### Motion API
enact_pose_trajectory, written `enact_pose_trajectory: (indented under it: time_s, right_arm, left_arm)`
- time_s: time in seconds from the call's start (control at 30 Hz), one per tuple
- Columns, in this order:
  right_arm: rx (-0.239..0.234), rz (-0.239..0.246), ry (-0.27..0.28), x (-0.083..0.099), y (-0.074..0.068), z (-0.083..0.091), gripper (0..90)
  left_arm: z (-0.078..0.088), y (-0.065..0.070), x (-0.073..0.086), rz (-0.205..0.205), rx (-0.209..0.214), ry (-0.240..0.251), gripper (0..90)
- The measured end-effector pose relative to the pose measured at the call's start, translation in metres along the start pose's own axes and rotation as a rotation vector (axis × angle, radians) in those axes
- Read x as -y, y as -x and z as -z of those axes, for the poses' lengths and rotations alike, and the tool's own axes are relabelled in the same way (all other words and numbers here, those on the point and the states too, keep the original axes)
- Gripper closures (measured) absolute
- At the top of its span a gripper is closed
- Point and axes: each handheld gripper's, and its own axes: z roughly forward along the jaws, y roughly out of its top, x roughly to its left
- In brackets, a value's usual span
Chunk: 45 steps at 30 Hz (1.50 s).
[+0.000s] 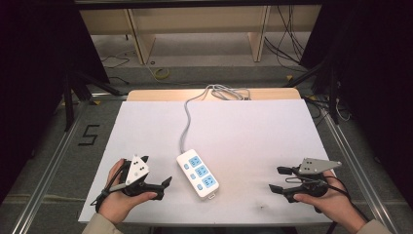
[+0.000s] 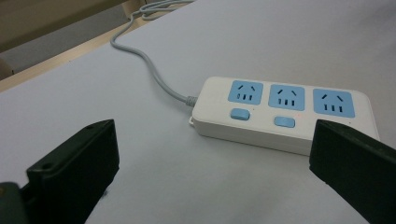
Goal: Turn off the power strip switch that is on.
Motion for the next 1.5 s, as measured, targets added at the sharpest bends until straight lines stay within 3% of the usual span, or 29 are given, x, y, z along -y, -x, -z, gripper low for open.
enact_pose_trajectory:
  time_s: [0.27,0.47,0.63,0.67,0.73,0.9,0.93,0.97,1.03,1.17,1.3,1.5]
  right_arm:
    - [-0.003,-0.001,-0.003,-0.001,-0.001,0.000,27.5]
    - [-0.007,-0.001,-0.001,-0.001,0.000,0.000,27.4]
    - [-0.007,0.001,0.000,-0.001,-0.001,0.000,27.5]
    - [-0.007,0.001,0.000,-0.001,-0.001,0.000,27.5]
    - [-0.006,0.001,0.000,-0.001,-0.001,0.000,27.5]
    - [-0.006,0.001,0.000,-0.001,-0.001,0.000,27.4]
    - [-0.006,0.001,-0.001,-0.001,-0.001,-0.001,27.4]
    - [-0.006,0.001,-0.001,-0.001,-0.001,-0.001,27.4]
    - [-0.005,0.004,-0.001,-0.001,0.000,-0.001,27.4]
    - [-0.005,0.003,-0.002,-0.001,-0.001,-0.001,27.4]
    - [-0.005,0.002,-0.001,-0.001,-0.001,-0.001,27.4]
    - [-0.005,0.002,-0.002,-0.001,-0.001,-0.001,27.3]
  left_arm:
    - [0.000,0.000,0.001,-0.007,0.006,-0.028,6.8]
    - [-0.001,-0.001,-0.002,-0.007,0.008,-0.018,18.8]
    - [-0.001,0.000,-0.005,-0.022,-0.012,-0.015,36.6]
    - [-0.001,0.000,-0.006,-0.019,-0.016,-0.006,36.6]
    - [-0.001,-0.001,-0.008,-0.001,-0.016,0.002,45.7]
    - [-0.002,-0.001,-0.008,-0.001,-0.029,-0.004,55.8]
    - [-0.002,-0.002,-0.009,0.004,-0.028,-0.002,63.9]
    - [-0.001,-0.003,-0.009,0.008,-0.024,-0.001,63.9]
    - [-0.001,-0.003,-0.009,0.017,-0.005,0.000,73.6]
    - [-0.002,-0.002,-0.010,0.006,-0.011,-0.026,79.9]
    - [-0.001,0.000,-0.012,0.031,-0.026,-0.038,89.3]
    - [-0.001,0.000,-0.014,0.048,-0.031,-0.049,89.5]
